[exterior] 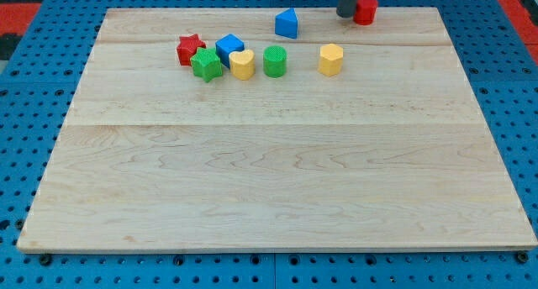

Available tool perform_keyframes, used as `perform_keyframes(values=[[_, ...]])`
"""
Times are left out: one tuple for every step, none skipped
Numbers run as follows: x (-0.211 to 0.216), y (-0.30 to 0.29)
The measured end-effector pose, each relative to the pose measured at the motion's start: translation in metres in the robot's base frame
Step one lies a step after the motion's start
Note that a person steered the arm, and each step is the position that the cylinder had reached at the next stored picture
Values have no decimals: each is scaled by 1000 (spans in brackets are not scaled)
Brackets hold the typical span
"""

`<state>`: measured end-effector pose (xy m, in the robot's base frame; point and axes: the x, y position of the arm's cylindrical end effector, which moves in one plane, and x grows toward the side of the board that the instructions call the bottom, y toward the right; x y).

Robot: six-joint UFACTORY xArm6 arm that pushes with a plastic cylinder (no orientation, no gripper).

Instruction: Drag the red circle towards the right side of the blue triangle

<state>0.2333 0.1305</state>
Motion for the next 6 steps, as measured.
perform_keyframes(values=[[72, 27], [22, 117], [-39, 132], [-42, 102], [-42, 36], [-31, -5]])
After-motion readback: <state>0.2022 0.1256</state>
